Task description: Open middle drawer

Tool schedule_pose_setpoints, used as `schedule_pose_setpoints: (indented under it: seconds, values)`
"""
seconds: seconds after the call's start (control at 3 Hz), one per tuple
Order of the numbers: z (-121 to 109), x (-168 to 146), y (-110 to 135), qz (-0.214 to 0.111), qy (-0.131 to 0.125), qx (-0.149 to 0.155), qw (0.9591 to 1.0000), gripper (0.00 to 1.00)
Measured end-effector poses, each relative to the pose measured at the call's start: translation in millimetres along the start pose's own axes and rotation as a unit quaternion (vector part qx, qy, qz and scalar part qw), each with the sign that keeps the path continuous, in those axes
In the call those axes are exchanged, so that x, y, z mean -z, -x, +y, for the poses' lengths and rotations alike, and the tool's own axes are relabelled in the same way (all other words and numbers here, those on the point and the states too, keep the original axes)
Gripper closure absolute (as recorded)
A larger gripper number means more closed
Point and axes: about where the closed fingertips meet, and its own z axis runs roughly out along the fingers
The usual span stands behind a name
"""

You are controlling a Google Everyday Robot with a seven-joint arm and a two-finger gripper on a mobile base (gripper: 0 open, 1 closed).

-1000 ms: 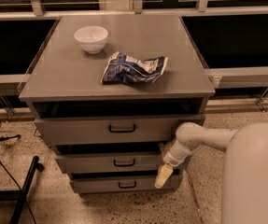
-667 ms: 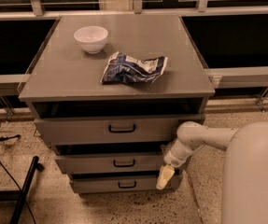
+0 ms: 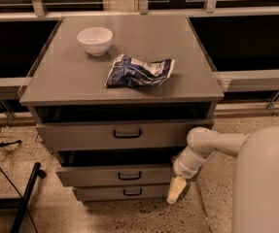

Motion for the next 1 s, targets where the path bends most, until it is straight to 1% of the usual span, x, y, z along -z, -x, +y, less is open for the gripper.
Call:
schedule_pose_setpoints:
  seconds: [0.33, 0.67, 1.0]
  values:
    - [10, 1, -5, 0.007, 0.015, -0.003, 0.9999, 0.00]
    - [27, 7, -16, 0.009, 0.028, -0.011, 0.9995, 0.00]
    - [38, 9, -22, 0.009, 0.036, -0.016, 0.9992, 0.00]
